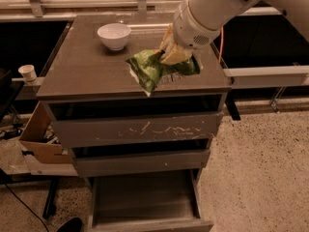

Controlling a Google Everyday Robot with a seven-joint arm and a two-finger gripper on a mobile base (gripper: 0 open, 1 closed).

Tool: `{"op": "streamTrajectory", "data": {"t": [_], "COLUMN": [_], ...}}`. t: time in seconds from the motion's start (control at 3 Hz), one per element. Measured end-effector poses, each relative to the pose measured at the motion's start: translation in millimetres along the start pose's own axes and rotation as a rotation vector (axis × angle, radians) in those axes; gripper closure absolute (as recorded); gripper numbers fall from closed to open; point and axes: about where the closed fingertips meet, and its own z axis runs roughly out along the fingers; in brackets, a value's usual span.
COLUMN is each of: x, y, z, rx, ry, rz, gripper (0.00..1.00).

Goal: Pick green jalapeno chip bag from bottom drawer and place on counter

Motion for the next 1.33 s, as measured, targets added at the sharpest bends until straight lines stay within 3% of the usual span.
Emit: {"op": "streamTrajectory", "data": {"t": [0.33, 0.67, 1.0, 1.33], "x": [-1.1, -4.0, -4.3, -3.6], "y": [-25.9, -46.4, -66.0, -70.0], "z": [14.5, 29.8, 65.3, 88.2], "rx": [0.077, 0.110, 0.103, 0.078], "ry": [0.018, 0.025, -0.019, -0.066], "rz": [-0.027, -0.046, -0.019, 0.022], "gripper": [1.00, 1.00, 1.00, 1.00]}}
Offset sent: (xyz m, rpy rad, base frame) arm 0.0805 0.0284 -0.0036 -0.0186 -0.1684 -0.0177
